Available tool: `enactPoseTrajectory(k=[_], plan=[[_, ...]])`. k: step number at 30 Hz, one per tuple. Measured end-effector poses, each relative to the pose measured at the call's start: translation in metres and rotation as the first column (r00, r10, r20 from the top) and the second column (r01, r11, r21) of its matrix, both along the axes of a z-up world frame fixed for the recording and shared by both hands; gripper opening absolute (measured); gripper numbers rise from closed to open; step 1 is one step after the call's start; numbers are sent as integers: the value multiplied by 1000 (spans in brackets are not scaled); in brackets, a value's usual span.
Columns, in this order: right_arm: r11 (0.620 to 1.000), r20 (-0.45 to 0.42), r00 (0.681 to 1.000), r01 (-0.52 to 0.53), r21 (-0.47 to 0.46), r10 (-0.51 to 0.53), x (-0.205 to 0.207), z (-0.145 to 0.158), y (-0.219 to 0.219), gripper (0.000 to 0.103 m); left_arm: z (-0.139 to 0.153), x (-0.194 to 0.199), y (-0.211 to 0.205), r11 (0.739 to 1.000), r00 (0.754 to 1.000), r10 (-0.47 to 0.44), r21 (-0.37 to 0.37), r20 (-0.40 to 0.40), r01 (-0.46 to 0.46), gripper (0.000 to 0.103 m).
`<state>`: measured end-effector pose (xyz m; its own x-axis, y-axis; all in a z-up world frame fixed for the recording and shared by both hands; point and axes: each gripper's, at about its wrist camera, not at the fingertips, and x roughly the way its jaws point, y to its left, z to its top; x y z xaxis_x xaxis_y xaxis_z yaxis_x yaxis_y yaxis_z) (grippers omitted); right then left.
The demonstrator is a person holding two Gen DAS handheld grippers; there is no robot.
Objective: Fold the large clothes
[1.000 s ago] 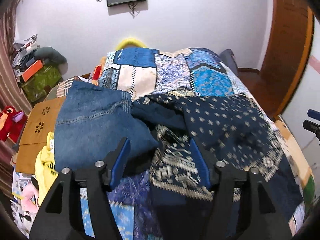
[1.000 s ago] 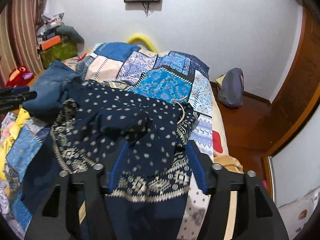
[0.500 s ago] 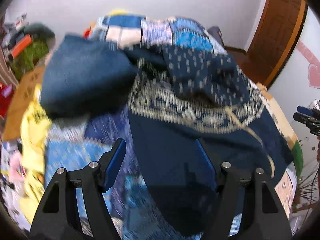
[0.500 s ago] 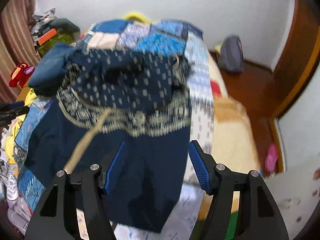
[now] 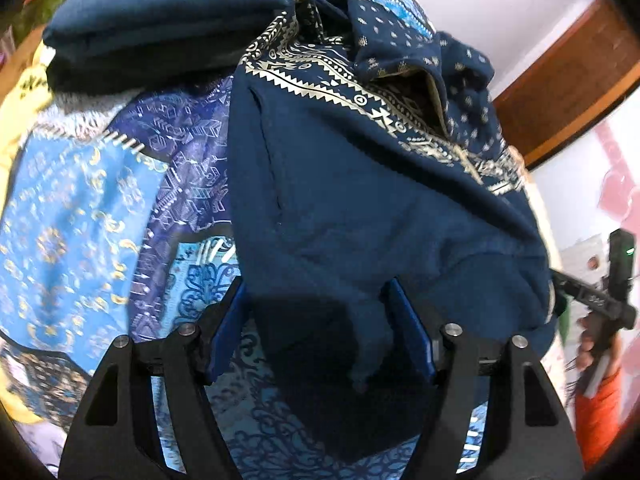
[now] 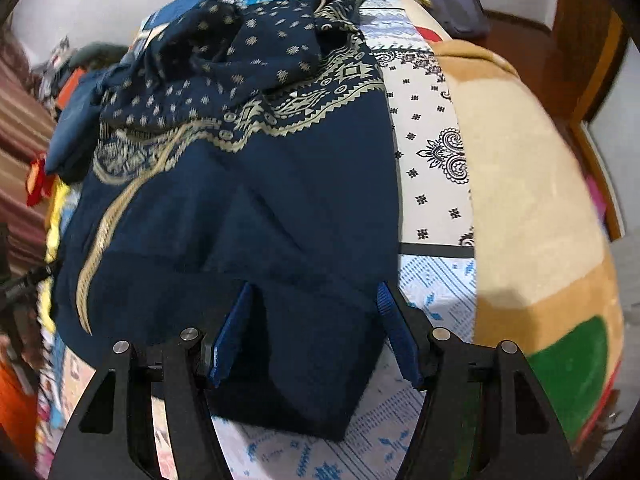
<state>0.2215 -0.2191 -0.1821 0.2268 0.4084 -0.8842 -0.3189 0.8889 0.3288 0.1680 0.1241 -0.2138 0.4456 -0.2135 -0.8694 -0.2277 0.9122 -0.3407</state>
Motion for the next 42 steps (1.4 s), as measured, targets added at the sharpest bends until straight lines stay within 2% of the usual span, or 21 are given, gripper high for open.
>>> enactPoseTrajectory(k=[2, 5, 6, 8, 9, 10, 13, 20, 24, 27, 29, 31, 34, 37, 38, 41, 42], plan=[[999, -13, 1000, 4, 36, -3, 3, -2, -2, 64, 1, -1, 2, 999, 1000, -1, -48, 16, 1, 53], [998, 3, 1000, 0, 65, 0, 1, -3, -2, 64, 8, -1, -6, 999, 998, -44, -28, 37, 45, 30], [998, 15, 1000, -1, 68, 0, 0, -3, -2, 60, 10, -1, -8, 999, 998, -52, -13, 43, 53, 21], [997, 34, 999, -11, 79, 8, -3, -3, -2, 47, 20, -2, -14, 997, 995, -70, 42, 72, 67, 15], [997, 49, 999, -19, 72, 16, -5, -2, -1, 30, 25, -2, -17, 995, 993, -72, 76, 89, 65, 12], [997, 53, 998, -34, 70, 30, -5, -1, 1, 19, 33, -2, -20, 991, 991, -69, 126, 115, 54, 12], [996, 91, 994, -62, 62, 56, -6, 11, 6, 13, 52, -1, -23, 986, 982, -59, 166, 177, 29, 11], [994, 263, 963, -75, 74, 53, 8, 70, 16, 11, 103, 21, -4, 997, 953, -23, 82, 301, -2, 9], [996, 363, 928, -91, 12, 80, 45, 107, 35, 10, 132, 56, 0, 988, 931, -50, 152, 362, -6, 9], [998, 445, 894, -57, -20, 60, 83, 133, 47, 9, 155, 91, 10, 986, 910, -53, 166, 411, -17, 9], [999, 469, 883, -29, -23, 36, 112, 141, 55, 9, 165, 123, 18, 975, 897, -49, 215, 439, -52, 9], [1000, 471, 882, -9, -15, 15, 142, 141, 64, 9, 165, 152, 28, 966, 896, -27, 242, 444, -91, 9], [999, 456, 890, 18, -39, 2, 184, 124, 89, 9, 149, 200, 50, 955, 908, 14, 262, 418, -136, 9], [991, 427, 904, 25, -130, 33, 219, 94, 116, 9, 123, 237, 65, 944, 930, 34, 293, 366, -149, 9], [985, 414, 909, 28, -168, 44, 229, 82, 123, 10, 108, 254, 72, 945, 945, 40, 295, 324, -141, 9], [958, 389, 920, 72, -278, 43, 243, 60, 130, 25, 82, 281, 77, 944, 974, -4, 323, 228, -72, 9], [948, 390, 920, 93, -306, 36, 242, 57, 129, 37, 80, 284, 75, 942, 976, -13, 330, 217, -61, 9]])
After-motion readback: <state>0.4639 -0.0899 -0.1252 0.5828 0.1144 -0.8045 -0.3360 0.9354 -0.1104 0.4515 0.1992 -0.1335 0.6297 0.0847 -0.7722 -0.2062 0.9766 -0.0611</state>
